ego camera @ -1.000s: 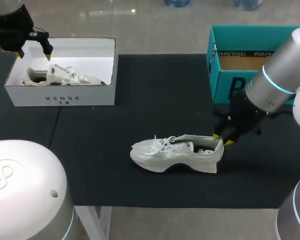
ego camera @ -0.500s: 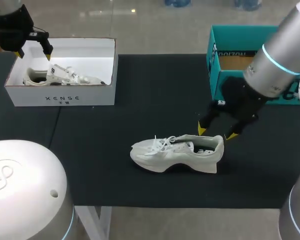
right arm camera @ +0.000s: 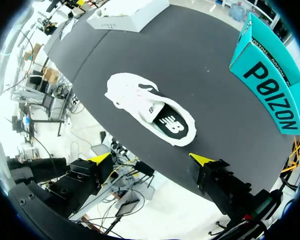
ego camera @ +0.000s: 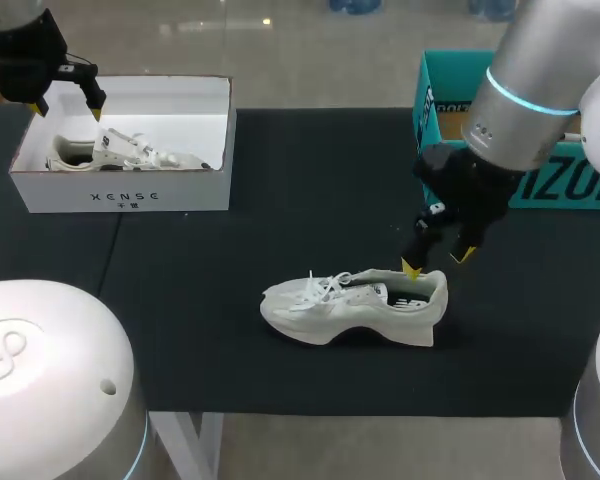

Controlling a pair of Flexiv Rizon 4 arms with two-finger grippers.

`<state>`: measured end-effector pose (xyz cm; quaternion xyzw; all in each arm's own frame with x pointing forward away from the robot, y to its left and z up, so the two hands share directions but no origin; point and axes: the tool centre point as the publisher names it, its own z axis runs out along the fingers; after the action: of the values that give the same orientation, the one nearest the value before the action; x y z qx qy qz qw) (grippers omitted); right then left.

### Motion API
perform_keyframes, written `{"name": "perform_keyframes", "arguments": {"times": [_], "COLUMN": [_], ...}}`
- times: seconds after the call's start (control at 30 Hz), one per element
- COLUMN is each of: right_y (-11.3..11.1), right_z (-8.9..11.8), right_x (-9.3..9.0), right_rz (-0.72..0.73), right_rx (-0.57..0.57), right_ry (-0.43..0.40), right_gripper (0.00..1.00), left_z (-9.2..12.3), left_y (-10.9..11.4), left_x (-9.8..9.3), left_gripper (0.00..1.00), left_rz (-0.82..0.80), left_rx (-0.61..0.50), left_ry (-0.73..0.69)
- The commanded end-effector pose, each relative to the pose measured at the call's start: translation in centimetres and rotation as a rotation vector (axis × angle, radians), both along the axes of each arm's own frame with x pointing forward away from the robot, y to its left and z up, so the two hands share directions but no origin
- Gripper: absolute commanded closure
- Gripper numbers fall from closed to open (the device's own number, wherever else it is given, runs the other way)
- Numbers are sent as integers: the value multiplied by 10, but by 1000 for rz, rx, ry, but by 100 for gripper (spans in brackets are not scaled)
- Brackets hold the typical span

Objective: Take the shoe out of the shoebox, open the shoe tongue, remove and reinsert the insole, then place the shoe into the shoebox

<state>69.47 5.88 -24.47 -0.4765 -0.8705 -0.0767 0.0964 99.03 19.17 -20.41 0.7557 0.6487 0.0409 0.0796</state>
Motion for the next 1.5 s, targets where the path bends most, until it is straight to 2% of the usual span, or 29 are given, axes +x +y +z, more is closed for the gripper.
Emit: {"name": "perform_keyframes", "arguments": {"times": [0.03,0.1,0.13,0.17,0.23,0.3,0.33,0.37,0.5,0.57,0.77,0.8,0.87,1.5], "right_y": [8,8,2,-6,-19,-31,-40,-47,-68,-75,-86,-86,-89,-89], "right_z": [0,0,3,5,7,6,6,7,8,9,7,8,7,7], "right_x": [6,6,6,2,-2,-7,-11,-16,-23,-26,-29,-29,-24,-24], "right_rz": [6,6,67,63,186,176,223,218,337,386,529,539,501,501], "right_rx": [-31,-31,-39,-60,-68,-77,-104,-115,-61,-35,43,39,96,96], "right_ry": [32,32,-27,-57,-141,-133,-179,-190,-261,-328,-409,-412,-335,-335], "right_gripper": [0,0,0,0,0,0,0,0,0,0,0,0,0,0], "left_z": [0,0,0,0,0,0,0,0,0,0,0,0,0,0], "left_y": [0,0,0,0,0,0,0,0,0,0,0,0,0,0], "left_x": [0,0,0,0,0,0,0,0,0,0,0,0,0,0], "left_gripper": [0,0,0,0,0,0,0,0,0,0,0,0,0,0], "left_rz": [-1,-1,-1,-1,-1,-1,-1,-1,-1,-1,-1,-1,-1,-1], "left_rx": [2,2,2,2,2,2,2,2,2,2,2,2,2,2], "left_ry": [0,0,0,0,0,0,0,0,0,0,0,0,0,0]}}
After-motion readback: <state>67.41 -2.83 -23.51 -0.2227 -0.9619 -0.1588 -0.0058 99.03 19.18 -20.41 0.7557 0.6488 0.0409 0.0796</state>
